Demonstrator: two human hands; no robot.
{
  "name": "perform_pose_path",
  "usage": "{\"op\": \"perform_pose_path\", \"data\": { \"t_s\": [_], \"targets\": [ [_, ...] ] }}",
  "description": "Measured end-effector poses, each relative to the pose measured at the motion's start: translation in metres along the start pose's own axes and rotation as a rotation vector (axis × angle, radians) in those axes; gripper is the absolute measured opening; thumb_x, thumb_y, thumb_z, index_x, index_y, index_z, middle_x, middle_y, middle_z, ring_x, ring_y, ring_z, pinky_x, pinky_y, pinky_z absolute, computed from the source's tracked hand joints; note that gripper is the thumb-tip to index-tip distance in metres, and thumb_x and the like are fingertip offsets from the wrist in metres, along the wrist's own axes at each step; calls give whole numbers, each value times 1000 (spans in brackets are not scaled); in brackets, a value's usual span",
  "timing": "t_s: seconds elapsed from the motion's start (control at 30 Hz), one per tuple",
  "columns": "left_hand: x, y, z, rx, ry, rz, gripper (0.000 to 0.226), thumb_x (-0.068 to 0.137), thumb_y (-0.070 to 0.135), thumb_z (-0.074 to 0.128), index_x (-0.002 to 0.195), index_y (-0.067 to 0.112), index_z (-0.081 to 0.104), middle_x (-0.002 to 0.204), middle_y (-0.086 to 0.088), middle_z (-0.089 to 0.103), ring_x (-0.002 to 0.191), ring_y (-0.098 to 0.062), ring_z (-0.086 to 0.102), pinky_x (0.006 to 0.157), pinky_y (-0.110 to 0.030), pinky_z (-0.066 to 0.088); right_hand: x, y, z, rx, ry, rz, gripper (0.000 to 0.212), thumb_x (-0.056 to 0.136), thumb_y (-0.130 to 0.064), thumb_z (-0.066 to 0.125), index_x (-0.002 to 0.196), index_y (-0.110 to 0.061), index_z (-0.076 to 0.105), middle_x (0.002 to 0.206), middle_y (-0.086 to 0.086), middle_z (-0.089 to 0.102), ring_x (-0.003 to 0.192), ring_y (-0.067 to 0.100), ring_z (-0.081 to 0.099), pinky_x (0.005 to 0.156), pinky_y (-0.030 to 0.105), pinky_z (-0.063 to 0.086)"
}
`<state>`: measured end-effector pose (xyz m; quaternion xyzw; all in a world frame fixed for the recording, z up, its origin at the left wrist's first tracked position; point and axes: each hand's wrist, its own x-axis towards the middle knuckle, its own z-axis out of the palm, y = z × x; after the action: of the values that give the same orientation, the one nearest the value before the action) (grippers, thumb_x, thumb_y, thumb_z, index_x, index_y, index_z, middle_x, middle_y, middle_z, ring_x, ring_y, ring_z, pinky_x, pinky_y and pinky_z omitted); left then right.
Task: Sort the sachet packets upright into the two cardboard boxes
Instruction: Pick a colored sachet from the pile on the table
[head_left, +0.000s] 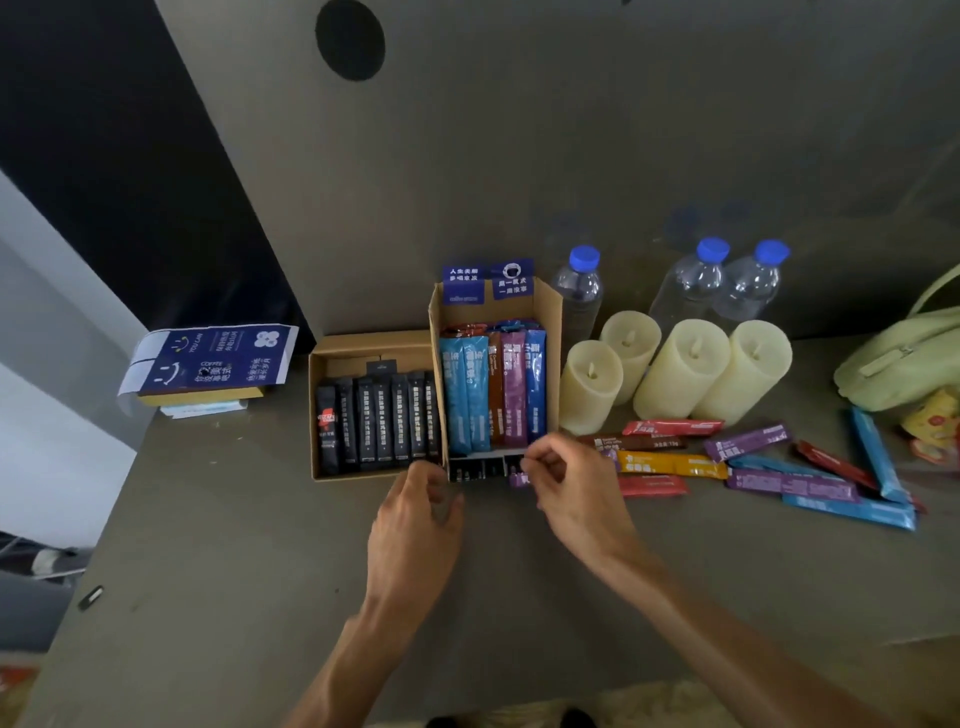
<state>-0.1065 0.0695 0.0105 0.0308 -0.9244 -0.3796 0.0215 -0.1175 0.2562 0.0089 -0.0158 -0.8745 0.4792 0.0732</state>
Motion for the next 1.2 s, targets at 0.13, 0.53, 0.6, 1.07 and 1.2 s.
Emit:
{"op": "perform_pose_path", "data": {
  "t_s": [0.13, 0.53, 0.6, 1.07, 1.2],
  "targets": [
    [-17, -1, 25, 56, -97, 88, 8, 91, 20, 62, 94, 28, 60, 93, 12, 60, 72, -4, 57, 61, -25, 48, -29, 30, -34, -85, 37, 68, 13, 88, -11, 72, 82, -21, 67, 68, -15, 63, 61, 0, 62, 59, 12, 43],
    [-17, 29, 107, 331, -257, 495, 62, 87, 5, 54, 147, 8, 39, 151, -8, 42, 140, -27, 38, 116, -37, 29, -27, 75, -52, -298, 107, 71, 5, 88, -15, 71, 93, -18, 71, 92, -6, 70, 81, 9, 65, 76, 29, 54],
    [-14, 33, 114, 371, -290, 488, 65, 94, 11, 46, 154, 8, 23, 160, -9, 27, 149, -26, 22, 121, -34, 12, -16, 77, -51, -353, 97, 53, 8, 90, -16, 68, 98, -17, 72, 98, -3, 69, 87, 13, 63, 78, 29, 51],
    [-50, 7, 112, 386, -240, 524, 56, 96, 30, 48, 149, 13, 38, 154, -4, 41, 144, -19, 35, 119, -34, 16, 4, 74, -52, -706, -312, -62, 23, 91, -24, 67, 114, -22, 66, 113, -4, 53, 102, 16, 58, 98, 39, 44],
    [-56, 11, 86, 162, -132, 424, 29, 88, 20, 65, 116, 24, 60, 113, 6, 61, 103, -15, 57, 92, -30, 49, -5, 71, -65, -565, -303, -65, 10, 91, -18, 67, 99, -24, 65, 99, -10, 55, 89, 11, 58, 83, 31, 48]
  ]
}}
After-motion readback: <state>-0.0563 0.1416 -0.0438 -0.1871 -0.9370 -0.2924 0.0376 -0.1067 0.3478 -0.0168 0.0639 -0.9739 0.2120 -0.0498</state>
